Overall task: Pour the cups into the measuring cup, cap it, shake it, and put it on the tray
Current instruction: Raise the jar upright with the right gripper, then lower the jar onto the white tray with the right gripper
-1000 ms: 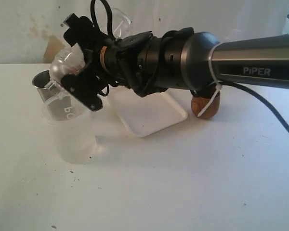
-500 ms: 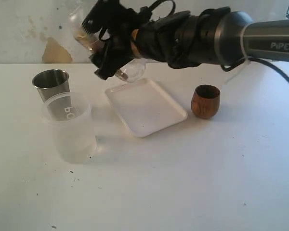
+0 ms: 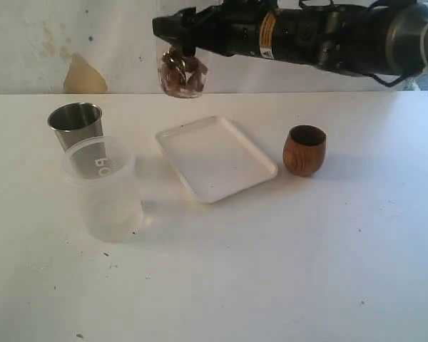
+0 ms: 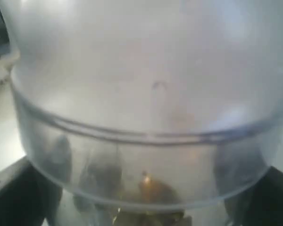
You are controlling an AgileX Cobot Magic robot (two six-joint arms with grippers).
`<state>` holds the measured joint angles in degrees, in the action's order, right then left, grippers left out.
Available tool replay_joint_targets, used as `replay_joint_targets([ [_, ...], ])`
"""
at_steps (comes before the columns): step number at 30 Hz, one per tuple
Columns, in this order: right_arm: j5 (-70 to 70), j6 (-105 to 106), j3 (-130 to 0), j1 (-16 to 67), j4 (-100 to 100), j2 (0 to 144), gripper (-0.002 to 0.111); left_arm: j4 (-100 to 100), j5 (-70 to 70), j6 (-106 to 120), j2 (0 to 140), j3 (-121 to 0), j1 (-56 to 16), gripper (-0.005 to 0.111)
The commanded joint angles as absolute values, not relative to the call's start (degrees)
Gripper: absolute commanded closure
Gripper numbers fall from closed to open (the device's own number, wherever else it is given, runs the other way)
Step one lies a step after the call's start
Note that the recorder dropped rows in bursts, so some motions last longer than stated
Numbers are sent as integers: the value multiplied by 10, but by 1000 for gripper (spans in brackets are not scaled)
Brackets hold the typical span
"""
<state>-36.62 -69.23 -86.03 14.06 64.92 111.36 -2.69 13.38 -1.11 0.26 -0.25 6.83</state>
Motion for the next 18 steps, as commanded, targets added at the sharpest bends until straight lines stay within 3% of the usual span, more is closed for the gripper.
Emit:
replay_joint_targets([
  [1, -390, -552, -824, 125, 524, 1114, 108, -26, 134, -13, 0, 0, 67, 107],
  [5, -390, -458, -778, 124, 474, 1122, 108, -26, 134, -13, 0, 0, 67, 107],
  [11, -571, -357, -726, 113, 381, 1192, 108, -26, 134, -13, 0, 0, 67, 107],
  [18, -562, -286, -725, 113, 393, 1253, 108, -26, 134, -13, 0, 0, 67, 107],
])
